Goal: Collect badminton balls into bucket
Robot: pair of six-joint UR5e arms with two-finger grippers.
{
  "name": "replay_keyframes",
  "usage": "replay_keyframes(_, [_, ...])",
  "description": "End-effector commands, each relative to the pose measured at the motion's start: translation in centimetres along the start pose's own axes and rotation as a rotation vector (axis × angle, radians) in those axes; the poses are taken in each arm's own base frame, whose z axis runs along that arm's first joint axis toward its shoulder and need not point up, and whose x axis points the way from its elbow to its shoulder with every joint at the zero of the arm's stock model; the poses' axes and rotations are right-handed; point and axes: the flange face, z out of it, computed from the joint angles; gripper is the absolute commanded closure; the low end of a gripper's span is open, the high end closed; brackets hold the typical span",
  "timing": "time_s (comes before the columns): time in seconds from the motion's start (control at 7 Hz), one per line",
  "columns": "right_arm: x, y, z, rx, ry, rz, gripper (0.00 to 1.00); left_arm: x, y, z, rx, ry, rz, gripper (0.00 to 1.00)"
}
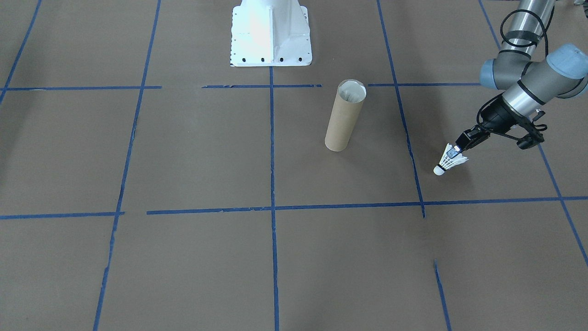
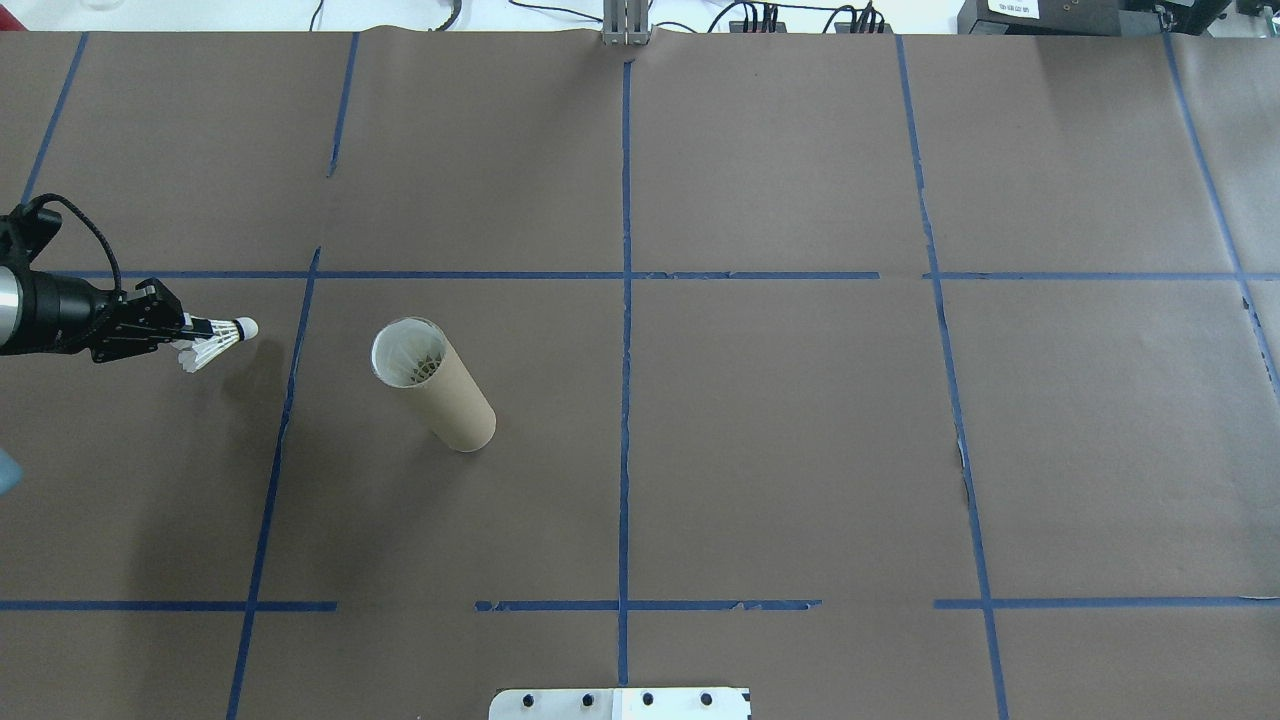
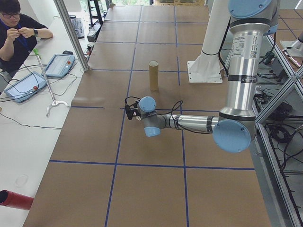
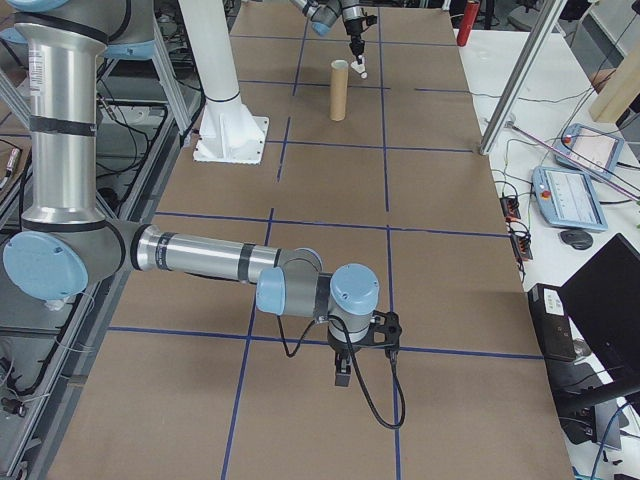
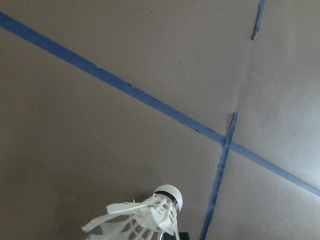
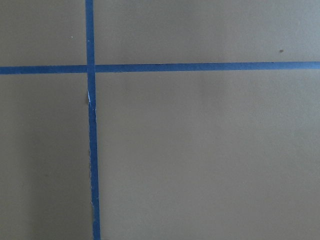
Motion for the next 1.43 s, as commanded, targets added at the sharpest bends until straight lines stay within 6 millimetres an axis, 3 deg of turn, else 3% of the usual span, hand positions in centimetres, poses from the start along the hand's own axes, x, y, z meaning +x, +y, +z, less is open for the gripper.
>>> replay_keyframes(0.0, [0.0, 0.0, 0.0, 0.000, 0.000, 0.000, 0.00, 5.7, 2.0, -1.6, -0.051, -0.071, -0.051, 1.00])
replay_keyframes(0.29, [0.0, 0.0, 0.0, 0.000, 0.000, 0.000, 0.00, 11.1, 4.4, -3.7, -0.062, -0.149, 0.000, 1.00])
replay_keyframes(0.71, [0.0, 0.0, 0.0, 0.000, 0.000, 0.000, 0.00, 23.8, 7.0, -6.7, -0.068, -0.298, 0.035, 1.00])
replay_keyframes(1.14, [0.0, 0.1, 0.1, -0.001, 0.000, 0.001, 0.00, 33.3, 11.0, -12.4, -0.009, -0.456, 0.033, 1.00])
replay_keyframes(1.29, [0.0, 0.0, 0.0, 0.000, 0.000, 0.000, 0.00, 36.4, 12.3, -13.3, -0.020, -0.497, 0.026, 1.00])
